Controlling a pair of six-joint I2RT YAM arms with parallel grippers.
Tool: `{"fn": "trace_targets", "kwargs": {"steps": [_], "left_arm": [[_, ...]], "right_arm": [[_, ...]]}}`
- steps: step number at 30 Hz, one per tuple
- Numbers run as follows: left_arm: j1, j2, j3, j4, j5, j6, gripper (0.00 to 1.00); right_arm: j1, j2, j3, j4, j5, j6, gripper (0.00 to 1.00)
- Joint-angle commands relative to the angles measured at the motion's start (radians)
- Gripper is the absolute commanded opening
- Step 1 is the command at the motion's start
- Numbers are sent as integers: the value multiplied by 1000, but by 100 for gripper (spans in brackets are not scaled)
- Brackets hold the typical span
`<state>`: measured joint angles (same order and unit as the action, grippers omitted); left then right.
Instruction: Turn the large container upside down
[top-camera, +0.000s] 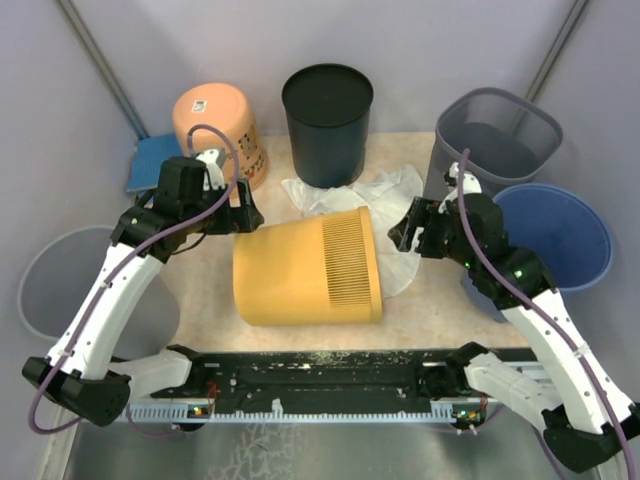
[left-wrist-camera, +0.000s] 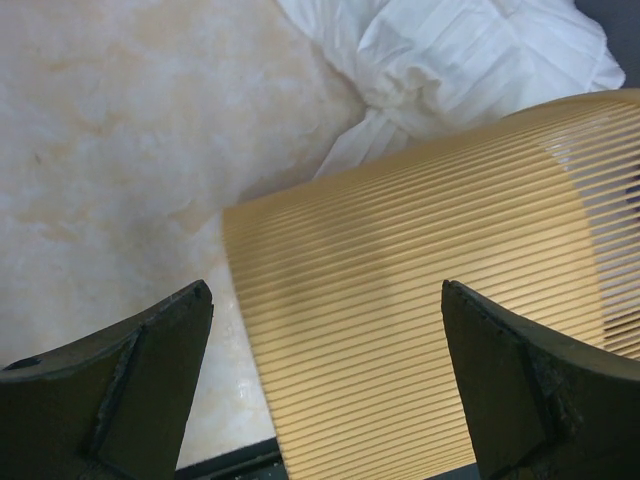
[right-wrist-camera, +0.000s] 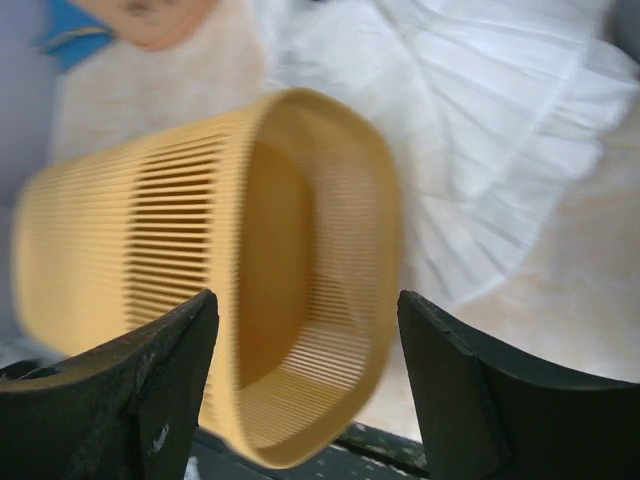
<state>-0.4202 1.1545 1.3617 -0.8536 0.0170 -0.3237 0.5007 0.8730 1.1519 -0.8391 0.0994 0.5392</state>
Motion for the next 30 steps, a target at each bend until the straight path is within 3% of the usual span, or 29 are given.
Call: {"fn": "trace_targets", "kwargs": {"steps": [1, 5, 9, 18, 23, 26, 30], "left_arm": [[92, -68, -42, -91, 56, -68, 99], [238, -135, -123, -98, 205, -63, 99], [259, -195, -230, -64, 311, -83, 100], [262, -248, -379, -17, 523, -164, 100], [262, -296, -445, 165, 728, -234, 99], [262, -301, -428, 249, 810, -287, 99], [262, -254, -276, 262, 834, -292, 99]], "right_arm": [[-4, -57, -65, 241, -346, 59, 73], [-4, -30, -157, 340, -495, 98, 71], [-4, -25, -210, 370, -517, 114, 65], [-4, -16, -304, 471, -561, 185, 26], [-4, -14, -342, 529, -563, 219, 2], [-4, -8, -360, 586, -591, 252, 0], [15, 2, -339, 649, -619, 278, 0]]}}
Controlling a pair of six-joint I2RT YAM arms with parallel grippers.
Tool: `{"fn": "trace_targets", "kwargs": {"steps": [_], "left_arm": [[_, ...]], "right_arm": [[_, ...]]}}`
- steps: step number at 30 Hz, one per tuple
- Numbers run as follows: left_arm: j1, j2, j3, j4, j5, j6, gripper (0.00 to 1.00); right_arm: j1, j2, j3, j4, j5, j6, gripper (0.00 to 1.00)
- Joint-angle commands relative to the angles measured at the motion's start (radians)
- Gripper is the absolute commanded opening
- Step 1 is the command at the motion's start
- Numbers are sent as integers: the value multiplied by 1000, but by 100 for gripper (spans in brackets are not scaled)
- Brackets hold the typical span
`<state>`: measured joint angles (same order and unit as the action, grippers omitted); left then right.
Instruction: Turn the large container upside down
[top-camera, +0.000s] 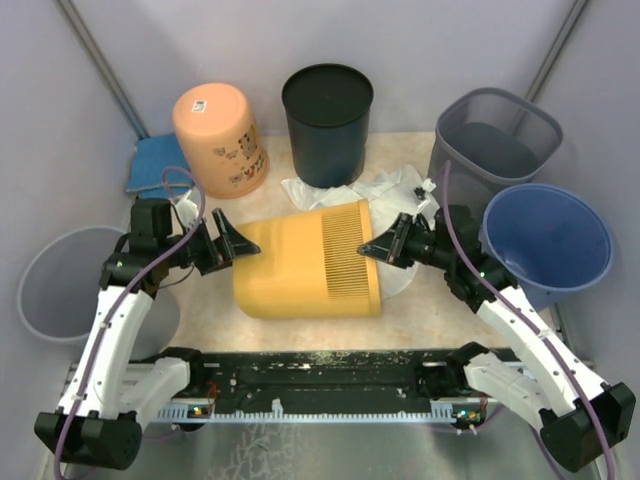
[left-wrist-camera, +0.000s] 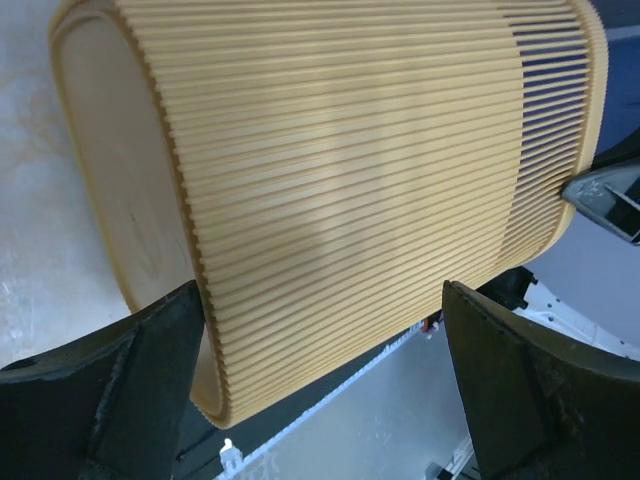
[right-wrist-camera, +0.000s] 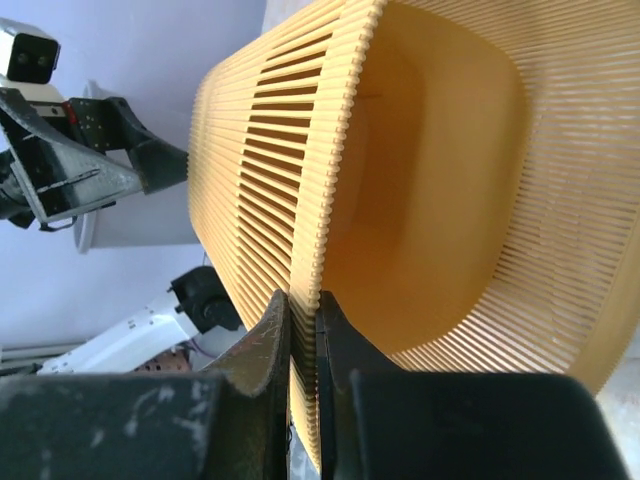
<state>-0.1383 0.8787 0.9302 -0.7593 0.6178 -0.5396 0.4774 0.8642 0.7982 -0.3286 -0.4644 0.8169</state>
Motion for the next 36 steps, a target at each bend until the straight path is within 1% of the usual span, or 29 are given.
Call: {"fn": "trace_targets", "kwargs": {"steps": [1, 4, 7, 9, 13, 19, 21, 23, 24, 27, 29, 31, 34, 36], "left_arm": [[-20, 37, 211, 165, 233, -73, 99], [-20, 76, 354, 185, 250, -86, 99], [-20, 98, 408, 237, 273, -117, 99], [-20, 102, 418, 263, 272, -126, 99], [-20, 107, 431, 313, 252, -144, 99], [-20, 128, 543, 271, 173, -88, 99], [-20, 126, 540, 273, 171, -87, 99], [-20, 120, 509, 276, 170, -89, 99], [-20, 113, 485, 280, 169, -92, 99], [-20, 91, 379, 321, 176, -117, 99], [-20, 74, 331, 338, 180, -129, 99], [-20, 66, 303, 341, 179, -131, 99], [-20, 69, 310, 306, 155, -102, 99], [-20, 76, 327, 280, 131, -77, 99]], "right_arm": [[57, 17, 31, 140, -48, -4, 0], [135, 63, 84, 161, -17, -17, 0], [204, 127, 102, 257, -10, 7, 0], [230, 179, 93, 347, -13, 41, 0], [280, 291, 72, 588, -1, 102, 0], [374, 555, 120, 880, -8, 164, 0], [396, 649, 128, 990, -35, 210, 0], [408, 740, 121, 1139, -43, 267, 0], [410, 812, 113, 1214, -43, 300, 0], [411, 950, 108, 1390, -47, 388, 0], [411, 1022, 116, 1451, -46, 432, 0], [411, 1077, 128, 1474, -46, 464, 0], [411, 1115, 126, 1508, -37, 494, 0], [411, 1116, 124, 1488, -33, 486, 1]]}}
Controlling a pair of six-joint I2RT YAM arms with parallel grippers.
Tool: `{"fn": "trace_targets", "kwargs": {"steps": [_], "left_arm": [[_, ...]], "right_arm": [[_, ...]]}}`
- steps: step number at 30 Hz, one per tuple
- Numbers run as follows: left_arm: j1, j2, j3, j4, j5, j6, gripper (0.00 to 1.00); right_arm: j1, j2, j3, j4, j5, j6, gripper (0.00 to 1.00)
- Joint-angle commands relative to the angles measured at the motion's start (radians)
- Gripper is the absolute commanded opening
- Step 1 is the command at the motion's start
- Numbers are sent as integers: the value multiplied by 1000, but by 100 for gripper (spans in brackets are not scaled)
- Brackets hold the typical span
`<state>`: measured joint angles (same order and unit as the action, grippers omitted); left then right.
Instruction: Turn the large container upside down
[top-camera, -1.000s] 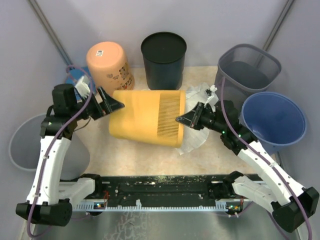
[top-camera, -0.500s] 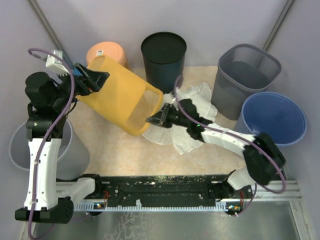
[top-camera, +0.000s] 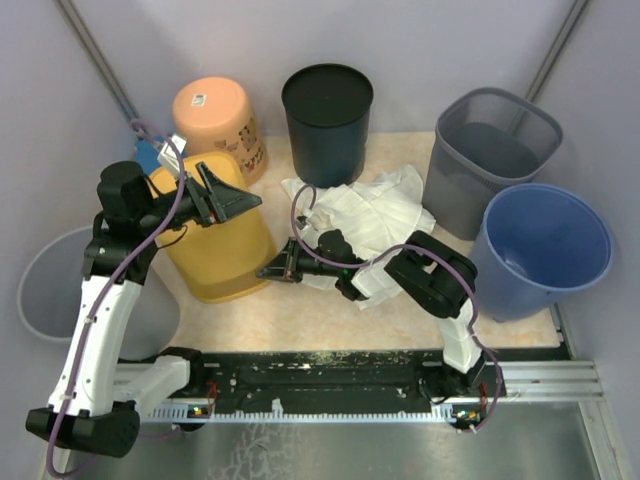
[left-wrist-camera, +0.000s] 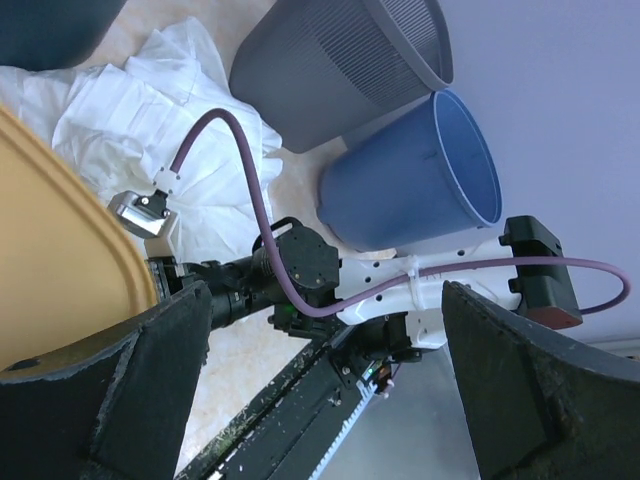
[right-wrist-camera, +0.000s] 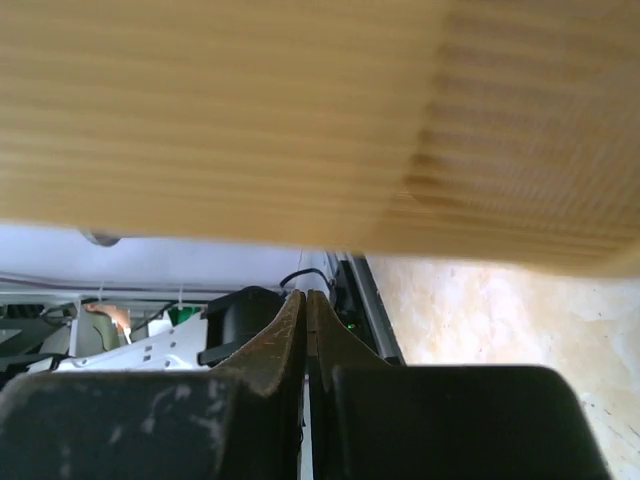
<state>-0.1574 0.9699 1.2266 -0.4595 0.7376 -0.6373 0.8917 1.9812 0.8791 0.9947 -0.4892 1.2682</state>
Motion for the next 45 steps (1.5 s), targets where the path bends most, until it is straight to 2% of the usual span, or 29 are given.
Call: {"fn": "trace_targets", "kwargs": {"steps": [1, 4, 14, 18, 30, 33, 40, 45], "left_arm": [[0, -11, 40, -29, 3, 31, 99], [-1, 4, 72, -50, -6, 63, 99], [-2, -14, 234, -190, -99, 285, 99], [-3, -44, 243, -193, -140, 310, 99], [-2, -85, 228, -234, -199, 313, 99], [-2, -89, 228, -262, -229, 326, 99], [-2, -87, 239, -400, -460, 373, 99], [-2, -92, 257, -479, -598, 362, 99]], "right_arm": [[-4, -5, 42, 150, -8, 28, 3], [-3, -39, 30, 82, -5, -11, 9], [-4, -244, -21, -370, 151, -286, 28], [-1, -243, 43, -471, 213, -350, 33], [47, 162, 641, -540, 222, -348, 35], [48, 172, 657, -550, 207, -348, 35], [43, 78, 469, -497, 255, -360, 36], [48, 188, 614, -522, 246, -332, 36]]}}
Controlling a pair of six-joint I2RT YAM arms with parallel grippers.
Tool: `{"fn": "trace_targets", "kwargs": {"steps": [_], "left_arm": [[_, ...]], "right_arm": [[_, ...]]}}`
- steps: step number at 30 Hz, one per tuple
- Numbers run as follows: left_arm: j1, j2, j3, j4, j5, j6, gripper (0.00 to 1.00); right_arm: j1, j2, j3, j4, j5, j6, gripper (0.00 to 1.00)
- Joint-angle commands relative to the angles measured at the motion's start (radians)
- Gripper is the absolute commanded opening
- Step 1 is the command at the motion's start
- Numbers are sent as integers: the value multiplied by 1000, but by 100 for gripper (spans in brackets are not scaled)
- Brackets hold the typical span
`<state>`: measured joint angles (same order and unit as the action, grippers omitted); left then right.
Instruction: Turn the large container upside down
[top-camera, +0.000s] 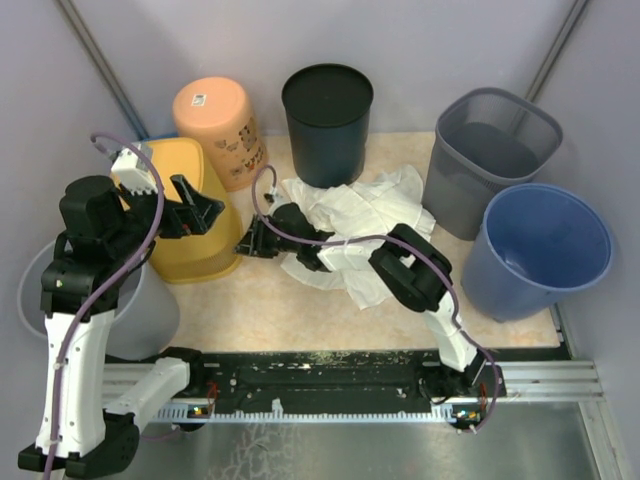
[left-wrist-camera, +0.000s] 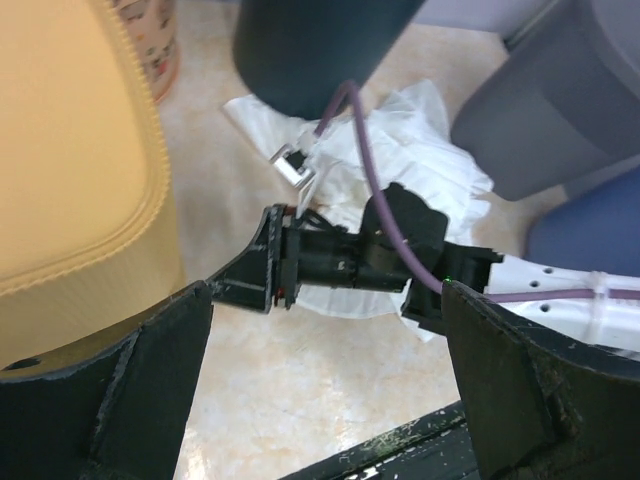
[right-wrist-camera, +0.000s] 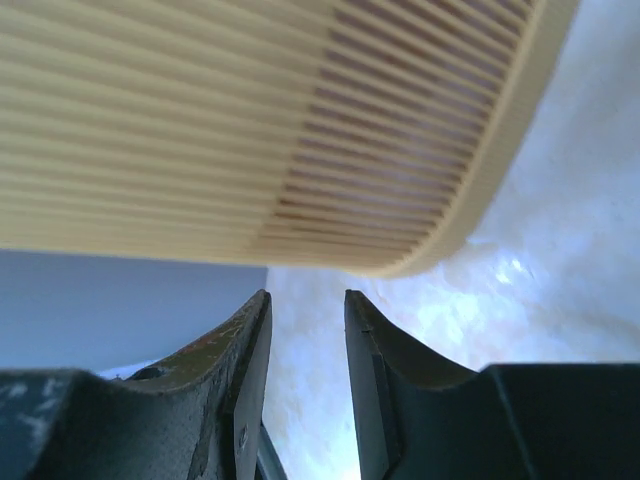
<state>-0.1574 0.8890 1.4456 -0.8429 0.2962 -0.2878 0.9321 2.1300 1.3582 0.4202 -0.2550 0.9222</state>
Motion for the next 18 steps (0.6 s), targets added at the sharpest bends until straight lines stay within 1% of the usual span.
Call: {"fn": "trace_targets", "kwargs": {"steps": [1, 6, 8, 9, 11, 13, 16, 18], "left_arm": [[-2, -14, 47, -110, -178, 12, 99], [-2, -19, 92, -213, -334, 2, 99], [-2, -21, 92, -255, -399, -1, 99], [-2, -22, 91, -273, -444, -5, 99], [-2, -25, 86, -304, -507, -9, 99], [-2, -19, 85, -346, -591, -21, 99], [-2, -10, 69, -401, -736, -47, 99], [-2, -9, 49, -416, -806, -56, 99]], "right_arm": [[9, 68, 184, 41, 11, 18, 36], [20, 217, 459, -65, -26, 19, 36], [20, 245, 525, -108, -53, 16, 36], [19, 239, 526, -113, -61, 11, 36], [18, 202, 480, -99, -66, 0, 36], [11, 144, 395, -73, -74, -3, 36], [-4, 8, 194, -11, -77, -6, 36], [-12, -75, 74, 4, -70, -14, 37]]}}
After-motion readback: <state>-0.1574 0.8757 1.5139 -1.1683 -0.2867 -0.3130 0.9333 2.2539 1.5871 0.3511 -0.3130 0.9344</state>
